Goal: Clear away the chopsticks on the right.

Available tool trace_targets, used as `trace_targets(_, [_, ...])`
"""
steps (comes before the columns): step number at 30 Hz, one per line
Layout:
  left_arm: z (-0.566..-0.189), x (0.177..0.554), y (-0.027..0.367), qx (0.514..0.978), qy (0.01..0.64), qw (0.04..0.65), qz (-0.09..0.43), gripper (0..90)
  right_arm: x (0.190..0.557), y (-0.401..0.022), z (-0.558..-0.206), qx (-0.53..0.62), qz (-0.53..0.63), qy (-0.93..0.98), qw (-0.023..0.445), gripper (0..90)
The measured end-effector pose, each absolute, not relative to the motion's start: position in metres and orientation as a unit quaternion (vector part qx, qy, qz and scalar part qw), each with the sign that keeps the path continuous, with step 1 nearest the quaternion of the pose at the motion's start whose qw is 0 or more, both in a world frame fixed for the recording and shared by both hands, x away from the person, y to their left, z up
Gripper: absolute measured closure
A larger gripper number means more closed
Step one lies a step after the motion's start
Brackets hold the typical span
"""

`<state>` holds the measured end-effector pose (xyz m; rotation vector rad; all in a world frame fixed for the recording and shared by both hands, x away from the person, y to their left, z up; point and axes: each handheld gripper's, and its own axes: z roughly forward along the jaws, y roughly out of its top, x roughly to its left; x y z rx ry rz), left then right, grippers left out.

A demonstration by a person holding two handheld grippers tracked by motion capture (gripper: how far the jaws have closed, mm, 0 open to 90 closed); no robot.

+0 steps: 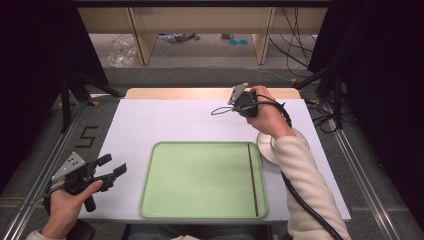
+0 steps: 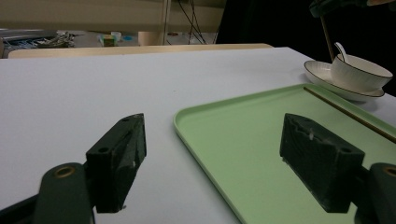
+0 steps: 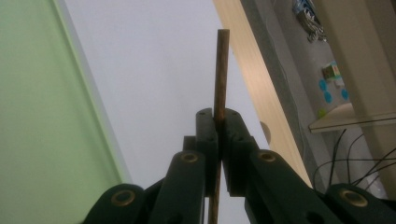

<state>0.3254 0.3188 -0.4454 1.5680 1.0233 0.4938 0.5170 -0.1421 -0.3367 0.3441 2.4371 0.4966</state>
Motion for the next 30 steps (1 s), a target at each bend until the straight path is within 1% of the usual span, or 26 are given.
trace_targets(6, [-0.445,0.324,0.318,0.662,0.444,0.567,0.207,22.6,0.513,-0.143,-0.329,0.166,0.244,0.904,0.308,87.8])
trace_targets(7, [-0.445,0.324,0.318,0.662,0.444,0.567,0.207,22.6,0.513,-0.144,-0.328,0.173,0.250,0.905,0.299,87.8])
trace_targets(15, [-0.445,0.324,0.318,0.662,0.444,0.567,0.207,22.6,0.510,-0.153,-0.315,0.233,0.345,0.859,0.298,87.8])
trace_targets(17, [-0.445,0.324,0.318,0.662,0.444,0.567,0.208,22.6,0.510,-0.156,-0.312,0.251,0.362,0.850,0.289,87.8])
trace_targets(18, [-0.445,0.324,0.318,0.662,0.444,0.567,0.207,22.6,0.509,-0.157,-0.310,0.269,0.372,0.844,0.276,87.9])
trace_targets(19, [-0.445,0.325,0.319,0.667,0.435,0.567,0.210,22.6,0.509,-0.158,-0.309,0.275,0.382,0.838,0.275,87.8])
trace_targets(20, [-0.445,0.324,0.318,0.662,0.444,0.567,0.208,22.6,0.508,-0.160,-0.307,0.289,0.390,0.832,0.267,87.8])
trace_targets(22, [-0.445,0.325,0.318,0.665,0.438,0.567,0.210,22.6,0.506,-0.161,-0.303,0.330,0.402,0.820,0.239,87.8])
trace_targets(25, [-0.445,0.324,0.318,0.662,0.444,0.568,0.207,22.6,0.507,-0.163,-0.301,0.348,0.405,0.814,0.230,87.8])
trace_targets(26, [-0.445,0.325,0.319,0.666,0.435,0.568,0.210,22.7,0.506,-0.164,-0.300,0.357,0.403,0.813,0.222,87.8])
trace_targets(30, [-0.445,0.325,0.319,0.667,0.435,0.567,0.210,22.6,0.505,-0.164,-0.299,0.410,0.390,0.805,0.178,87.8])
